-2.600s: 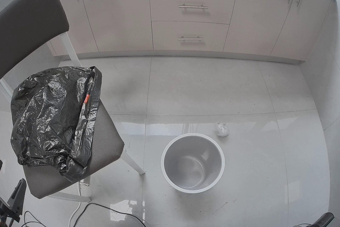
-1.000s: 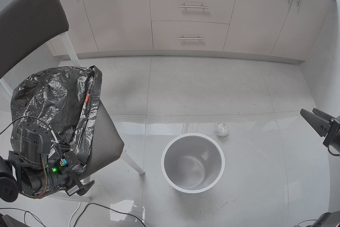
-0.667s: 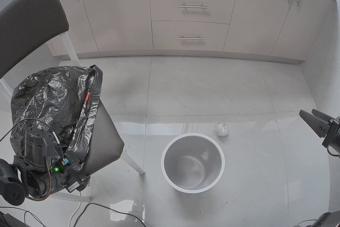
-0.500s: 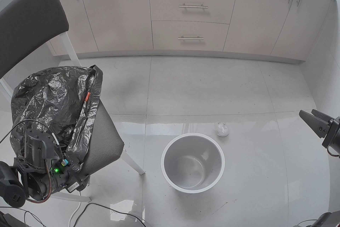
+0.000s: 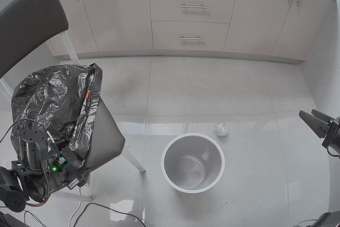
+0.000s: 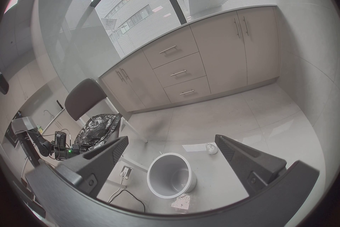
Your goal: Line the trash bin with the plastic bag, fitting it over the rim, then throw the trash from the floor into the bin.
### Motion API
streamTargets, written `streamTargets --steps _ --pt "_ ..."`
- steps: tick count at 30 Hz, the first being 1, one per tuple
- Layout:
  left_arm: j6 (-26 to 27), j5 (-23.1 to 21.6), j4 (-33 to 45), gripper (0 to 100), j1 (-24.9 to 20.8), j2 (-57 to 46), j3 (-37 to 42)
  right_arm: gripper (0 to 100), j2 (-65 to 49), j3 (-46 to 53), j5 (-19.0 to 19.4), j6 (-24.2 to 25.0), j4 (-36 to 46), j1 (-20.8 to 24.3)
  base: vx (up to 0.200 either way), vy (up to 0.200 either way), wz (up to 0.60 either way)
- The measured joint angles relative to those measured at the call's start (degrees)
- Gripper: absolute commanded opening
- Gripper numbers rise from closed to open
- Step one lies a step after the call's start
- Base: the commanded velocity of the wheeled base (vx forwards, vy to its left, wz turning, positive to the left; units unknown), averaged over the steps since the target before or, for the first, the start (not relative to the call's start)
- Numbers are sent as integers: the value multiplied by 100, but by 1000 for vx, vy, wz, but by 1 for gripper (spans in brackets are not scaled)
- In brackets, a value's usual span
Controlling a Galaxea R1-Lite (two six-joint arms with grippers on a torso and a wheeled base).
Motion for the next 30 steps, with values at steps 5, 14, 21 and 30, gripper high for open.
streamTargets --steps 5,14,21,30 --pt "1 48 -333 100 6 -12 98 100 0 5 1 -5 0 0 0 0 0" --pt "0 197 -471 100 41 -124 317 100 5 11 9 -5 0 2 0 0 0" --pt "-5 189 -458 100 193 -161 354 100 5 16 4 -5 0 28 0 0 0" --pt "-11 173 -445 100 374 -133 293 100 6 21 6 -9 6 33 0 0 0"
